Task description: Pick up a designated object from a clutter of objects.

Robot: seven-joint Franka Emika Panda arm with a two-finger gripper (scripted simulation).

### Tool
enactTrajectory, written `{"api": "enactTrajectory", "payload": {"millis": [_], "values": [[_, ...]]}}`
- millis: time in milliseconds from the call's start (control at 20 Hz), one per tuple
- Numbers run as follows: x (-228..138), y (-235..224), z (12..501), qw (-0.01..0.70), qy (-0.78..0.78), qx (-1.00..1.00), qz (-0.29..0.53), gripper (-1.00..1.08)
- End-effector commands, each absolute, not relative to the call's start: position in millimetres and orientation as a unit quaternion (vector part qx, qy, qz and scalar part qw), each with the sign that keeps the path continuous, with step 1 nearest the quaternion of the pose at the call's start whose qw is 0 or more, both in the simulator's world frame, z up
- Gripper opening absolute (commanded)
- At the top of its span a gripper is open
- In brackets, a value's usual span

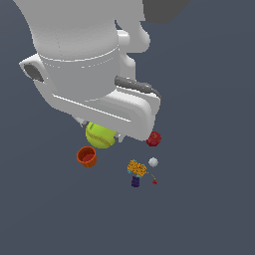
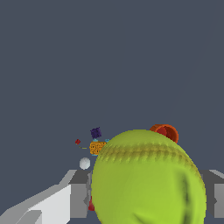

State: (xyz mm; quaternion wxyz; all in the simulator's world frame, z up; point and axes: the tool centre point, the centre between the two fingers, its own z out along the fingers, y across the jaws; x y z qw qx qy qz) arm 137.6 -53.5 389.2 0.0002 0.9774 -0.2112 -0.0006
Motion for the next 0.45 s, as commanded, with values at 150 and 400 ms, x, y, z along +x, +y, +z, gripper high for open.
{"api": "enactTrajectory", "payload": {"millis": [150, 400], "values": [[142.2, -53.1, 400.7, 0.0, -0.211, 0.977, 0.0, -1.0], [143.5, -53.0, 403.1, 0.0, -0.211, 0.977, 0.0, -1.0]]}}
